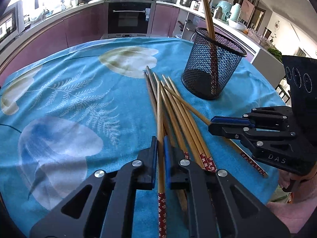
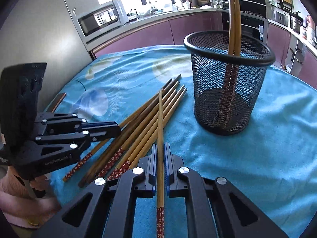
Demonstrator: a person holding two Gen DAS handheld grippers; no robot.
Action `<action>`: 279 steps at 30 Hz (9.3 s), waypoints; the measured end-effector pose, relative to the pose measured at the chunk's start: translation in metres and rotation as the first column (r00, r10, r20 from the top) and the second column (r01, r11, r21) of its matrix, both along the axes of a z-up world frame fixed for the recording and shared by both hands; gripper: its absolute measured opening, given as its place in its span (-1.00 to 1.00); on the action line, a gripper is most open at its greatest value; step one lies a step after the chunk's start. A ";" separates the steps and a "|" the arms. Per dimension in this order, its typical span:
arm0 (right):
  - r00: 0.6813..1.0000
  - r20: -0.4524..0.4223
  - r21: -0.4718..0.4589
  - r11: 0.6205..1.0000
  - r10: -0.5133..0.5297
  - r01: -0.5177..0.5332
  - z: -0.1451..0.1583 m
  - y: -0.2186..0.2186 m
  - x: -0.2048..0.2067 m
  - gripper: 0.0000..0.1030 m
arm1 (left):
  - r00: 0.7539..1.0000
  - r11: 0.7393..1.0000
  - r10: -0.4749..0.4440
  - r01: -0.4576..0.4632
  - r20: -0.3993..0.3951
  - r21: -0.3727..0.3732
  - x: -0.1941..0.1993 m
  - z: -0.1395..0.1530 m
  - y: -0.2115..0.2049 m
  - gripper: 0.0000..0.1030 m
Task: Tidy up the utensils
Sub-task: 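Grasp one chopstick with each tool and lift them upright, then lower both held chopsticks into the mesh cup and open both tools, then withdraw both open tools from the mesh cup, then move both open tools toward the remaining chopsticks on the cloth, then close the left tool on one chopstick while the right tool grasps another, then lift both held chopsticks upright and carry them over the mesh cup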
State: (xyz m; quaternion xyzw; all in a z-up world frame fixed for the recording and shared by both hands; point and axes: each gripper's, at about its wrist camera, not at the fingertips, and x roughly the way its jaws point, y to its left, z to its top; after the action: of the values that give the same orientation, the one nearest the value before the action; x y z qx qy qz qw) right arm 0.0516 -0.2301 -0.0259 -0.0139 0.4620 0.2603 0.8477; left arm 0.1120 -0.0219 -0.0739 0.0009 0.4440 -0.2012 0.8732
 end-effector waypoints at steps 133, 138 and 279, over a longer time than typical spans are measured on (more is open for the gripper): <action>0.998 0.057 0.049 0.999 0.005 -0.008 0.007 -0.004 -0.016 -0.02 | 1.000 0.999 0.027 -0.027 0.002 -0.018 0.002 0.000 0.020 -0.14; 0.998 0.057 0.026 1.000 -0.011 0.010 0.001 0.001 -0.019 -0.02 | 1.000 1.000 0.005 -0.005 0.000 0.006 -0.003 -0.003 0.011 -0.12; 0.934 0.331 0.232 0.971 -0.134 0.057 0.129 -0.076 -0.001 -0.89 | 0.965 0.944 -0.046 0.126 0.256 -0.305 0.005 0.146 0.002 -0.85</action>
State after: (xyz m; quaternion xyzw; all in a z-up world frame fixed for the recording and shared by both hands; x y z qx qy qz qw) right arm 0.0506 -0.3066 0.1027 0.0567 0.2752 0.2612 0.9235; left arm 0.1167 -0.0200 0.0725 -0.0955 0.2937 -0.3068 0.9003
